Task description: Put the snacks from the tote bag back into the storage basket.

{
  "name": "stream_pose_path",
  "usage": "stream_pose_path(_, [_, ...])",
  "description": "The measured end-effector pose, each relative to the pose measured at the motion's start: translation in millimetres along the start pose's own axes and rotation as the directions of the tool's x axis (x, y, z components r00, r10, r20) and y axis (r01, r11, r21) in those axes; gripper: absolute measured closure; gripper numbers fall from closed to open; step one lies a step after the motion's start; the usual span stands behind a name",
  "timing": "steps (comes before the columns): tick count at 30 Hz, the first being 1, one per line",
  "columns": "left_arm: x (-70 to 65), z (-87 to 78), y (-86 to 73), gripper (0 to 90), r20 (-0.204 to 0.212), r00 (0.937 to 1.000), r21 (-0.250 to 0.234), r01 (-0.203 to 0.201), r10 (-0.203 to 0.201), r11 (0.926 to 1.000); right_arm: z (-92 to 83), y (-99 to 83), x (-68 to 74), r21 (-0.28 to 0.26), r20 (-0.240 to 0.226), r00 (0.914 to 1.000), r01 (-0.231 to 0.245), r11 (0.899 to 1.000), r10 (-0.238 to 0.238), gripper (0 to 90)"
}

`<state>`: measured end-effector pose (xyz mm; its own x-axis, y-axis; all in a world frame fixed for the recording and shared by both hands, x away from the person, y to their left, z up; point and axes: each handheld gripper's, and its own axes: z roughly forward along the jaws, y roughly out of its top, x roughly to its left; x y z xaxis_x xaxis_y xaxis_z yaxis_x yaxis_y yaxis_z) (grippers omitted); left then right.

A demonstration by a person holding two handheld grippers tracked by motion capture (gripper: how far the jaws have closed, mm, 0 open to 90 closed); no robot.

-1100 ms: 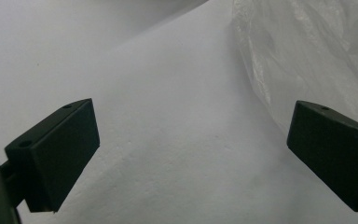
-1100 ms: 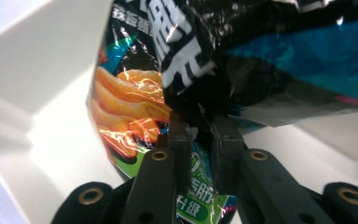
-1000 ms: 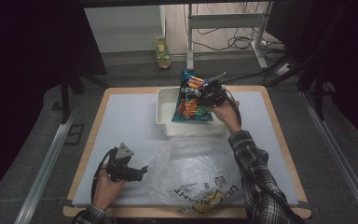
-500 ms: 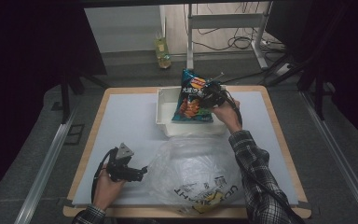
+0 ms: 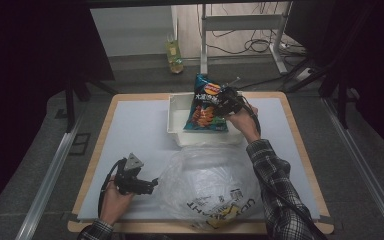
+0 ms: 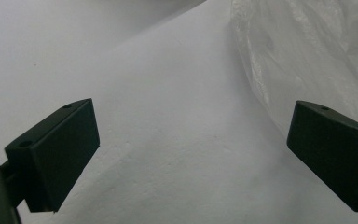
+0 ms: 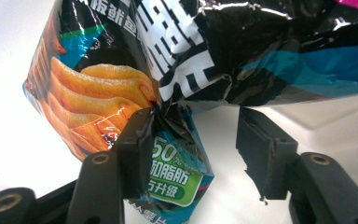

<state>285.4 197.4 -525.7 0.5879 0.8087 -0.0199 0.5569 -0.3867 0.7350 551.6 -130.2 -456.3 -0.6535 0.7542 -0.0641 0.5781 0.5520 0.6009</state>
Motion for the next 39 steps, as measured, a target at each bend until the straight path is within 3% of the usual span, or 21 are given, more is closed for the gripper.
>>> stream_pose_path(15, [-0.4,-0.4,0.1,1.9,-0.004,1.0,-0.004,-0.003,0.003,1.0,-10.2,-1.7,3.9,-0.036,-0.008,0.9998,0.017,0.999,-0.017,34.0])
stream_pose_path(39, [0.9,-9.6,2.7,3.2,0.035,0.9973,-0.093,0.068,-0.065,0.9933,-32.5,-22.7,9.2,-0.114,-0.049,0.9979,0.037,0.993,-0.043,24.0])
